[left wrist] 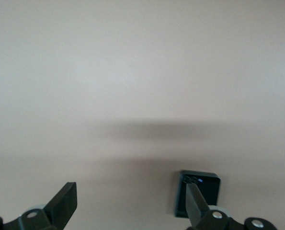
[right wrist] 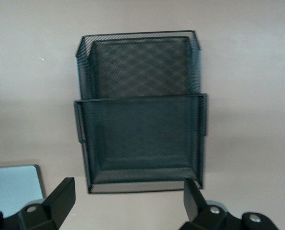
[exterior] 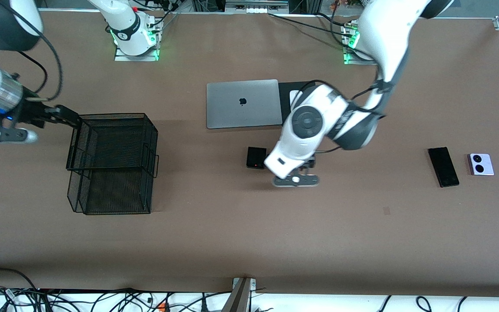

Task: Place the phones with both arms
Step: 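Set the flip down with the left gripper while the right gripper approaches, then lower the right gripper onto the flip while the left gripper reaches the smartphone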

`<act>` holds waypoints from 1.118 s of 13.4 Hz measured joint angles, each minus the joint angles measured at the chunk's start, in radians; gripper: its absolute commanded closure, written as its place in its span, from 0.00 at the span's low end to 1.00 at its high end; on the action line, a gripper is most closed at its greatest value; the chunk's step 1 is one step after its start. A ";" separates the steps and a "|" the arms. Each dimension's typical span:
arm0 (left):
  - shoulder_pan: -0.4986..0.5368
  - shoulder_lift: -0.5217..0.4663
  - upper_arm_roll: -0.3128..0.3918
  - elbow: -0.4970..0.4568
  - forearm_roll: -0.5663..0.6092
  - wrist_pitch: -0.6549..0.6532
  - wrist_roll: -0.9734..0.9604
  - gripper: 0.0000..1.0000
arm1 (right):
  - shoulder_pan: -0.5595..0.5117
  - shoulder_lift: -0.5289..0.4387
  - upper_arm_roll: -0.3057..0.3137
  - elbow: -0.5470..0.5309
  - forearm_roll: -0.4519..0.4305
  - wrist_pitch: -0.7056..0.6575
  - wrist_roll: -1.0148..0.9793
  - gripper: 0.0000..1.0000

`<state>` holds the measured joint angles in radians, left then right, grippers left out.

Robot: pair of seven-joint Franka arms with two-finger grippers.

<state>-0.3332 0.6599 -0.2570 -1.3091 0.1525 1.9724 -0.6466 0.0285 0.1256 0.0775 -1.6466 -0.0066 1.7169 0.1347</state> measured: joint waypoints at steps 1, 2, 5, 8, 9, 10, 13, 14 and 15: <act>0.030 -0.031 0.001 0.000 0.000 -0.018 0.038 0.00 | 0.036 0.021 0.001 0.000 0.001 0.029 0.042 0.00; 0.058 -0.061 0.002 0.001 0.001 -0.040 0.065 0.00 | 0.078 0.042 0.002 0.000 0.001 0.058 0.097 0.00; 0.174 -0.146 0.007 0.001 0.002 -0.096 0.113 0.00 | 0.205 0.113 0.005 0.002 0.001 0.139 0.303 0.00; 0.301 -0.200 0.008 0.000 0.003 -0.179 0.243 0.00 | 0.334 0.204 0.006 0.055 0.001 0.190 0.481 0.00; 0.326 -0.207 0.011 -0.001 0.003 -0.201 0.289 0.00 | 0.373 0.241 0.007 0.088 0.001 0.200 0.534 0.00; 0.345 -0.208 0.019 -0.001 0.004 -0.210 0.324 0.00 | 0.407 0.279 0.007 0.124 0.001 0.214 0.586 0.00; 0.403 -0.199 0.036 -0.014 0.005 -0.212 0.449 0.00 | 0.509 0.403 0.005 0.230 -0.009 0.268 0.759 0.00; 0.429 -0.193 0.037 -0.017 0.005 -0.212 0.484 0.00 | 0.547 0.450 0.004 0.269 -0.021 0.278 0.819 0.00; 0.455 -0.190 0.039 -0.020 0.005 -0.212 0.501 0.00 | 0.581 0.491 0.004 0.303 -0.040 0.281 0.869 0.00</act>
<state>0.1218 0.4696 -0.2181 -1.3289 0.1572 1.7606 -0.1459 0.6093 0.6165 0.0810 -1.3436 -0.0461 1.9977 1.0036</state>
